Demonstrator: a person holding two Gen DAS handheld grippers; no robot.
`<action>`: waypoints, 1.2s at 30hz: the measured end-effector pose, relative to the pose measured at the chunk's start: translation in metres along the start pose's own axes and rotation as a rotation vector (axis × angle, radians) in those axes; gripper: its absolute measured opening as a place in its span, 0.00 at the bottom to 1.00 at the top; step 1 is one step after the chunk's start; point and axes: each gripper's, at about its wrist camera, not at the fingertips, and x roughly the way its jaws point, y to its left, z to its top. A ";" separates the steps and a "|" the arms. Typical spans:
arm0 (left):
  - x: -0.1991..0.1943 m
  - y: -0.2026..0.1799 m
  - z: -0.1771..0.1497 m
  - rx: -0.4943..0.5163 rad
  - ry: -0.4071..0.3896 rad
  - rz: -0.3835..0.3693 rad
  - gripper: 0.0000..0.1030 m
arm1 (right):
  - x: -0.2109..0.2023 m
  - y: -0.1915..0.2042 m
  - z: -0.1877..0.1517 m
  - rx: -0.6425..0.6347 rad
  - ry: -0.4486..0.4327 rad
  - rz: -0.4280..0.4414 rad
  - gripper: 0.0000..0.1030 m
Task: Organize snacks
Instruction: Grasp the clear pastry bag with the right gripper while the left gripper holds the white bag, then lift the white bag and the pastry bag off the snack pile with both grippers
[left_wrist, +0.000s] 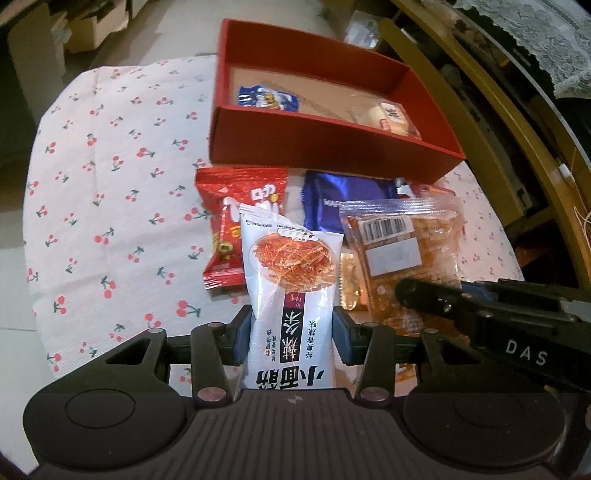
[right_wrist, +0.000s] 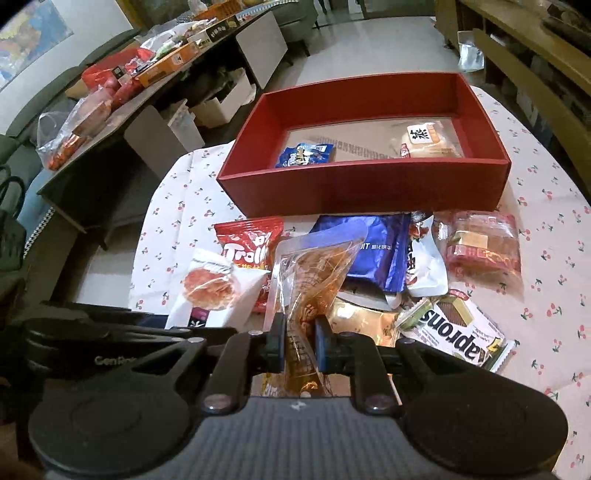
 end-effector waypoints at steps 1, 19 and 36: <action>-0.001 -0.001 0.000 0.003 -0.003 -0.002 0.51 | -0.001 0.000 -0.001 0.002 -0.003 0.001 0.25; 0.007 -0.003 -0.001 0.004 0.000 0.033 0.63 | -0.014 -0.013 0.001 0.037 -0.047 -0.013 0.25; 0.049 -0.051 -0.012 0.165 0.000 0.217 0.80 | -0.036 -0.039 -0.002 0.090 -0.093 -0.035 0.25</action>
